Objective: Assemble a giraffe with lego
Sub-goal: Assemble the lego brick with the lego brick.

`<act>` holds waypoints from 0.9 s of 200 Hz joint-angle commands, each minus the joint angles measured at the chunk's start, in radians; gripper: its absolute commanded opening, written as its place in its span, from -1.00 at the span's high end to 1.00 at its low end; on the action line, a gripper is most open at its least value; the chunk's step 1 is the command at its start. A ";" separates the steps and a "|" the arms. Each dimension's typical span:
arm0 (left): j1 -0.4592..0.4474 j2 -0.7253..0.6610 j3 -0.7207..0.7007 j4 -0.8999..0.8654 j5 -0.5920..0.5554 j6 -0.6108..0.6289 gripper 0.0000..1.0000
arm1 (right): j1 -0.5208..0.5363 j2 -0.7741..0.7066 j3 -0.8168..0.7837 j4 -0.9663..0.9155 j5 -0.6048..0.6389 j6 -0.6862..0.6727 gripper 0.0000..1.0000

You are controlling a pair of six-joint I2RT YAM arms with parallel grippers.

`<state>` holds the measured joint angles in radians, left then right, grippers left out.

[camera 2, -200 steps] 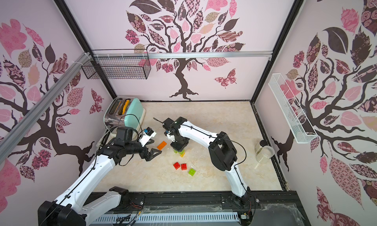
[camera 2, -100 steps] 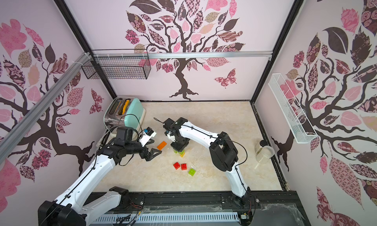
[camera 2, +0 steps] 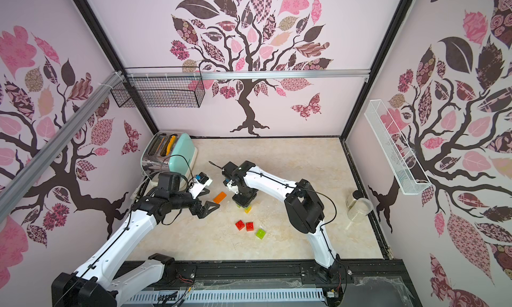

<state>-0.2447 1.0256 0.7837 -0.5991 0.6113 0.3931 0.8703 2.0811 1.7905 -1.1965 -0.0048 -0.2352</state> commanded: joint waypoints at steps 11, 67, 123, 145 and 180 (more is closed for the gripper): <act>0.003 -0.010 0.001 0.022 0.015 0.000 -0.96 | 0.006 0.027 -0.055 -0.019 -0.003 -0.064 0.69; 0.004 -0.013 0.006 0.011 0.018 0.002 -0.96 | 0.006 0.077 -0.046 -0.051 0.026 0.007 0.41; -0.002 -0.009 0.007 0.006 0.016 0.008 -0.96 | 0.006 -0.241 -0.146 -0.011 -0.012 0.079 -0.28; -0.002 -0.007 -0.007 0.026 0.016 0.007 -0.96 | 0.009 -0.408 -0.414 0.164 -0.050 0.192 -0.30; -0.001 0.005 0.001 0.017 0.020 0.009 -0.96 | 0.024 -0.487 -0.715 0.418 -0.083 0.333 -0.20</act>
<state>-0.2447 1.0256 0.7834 -0.5880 0.6151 0.3935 0.8764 1.6024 1.2022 -1.0023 -0.0582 -0.0288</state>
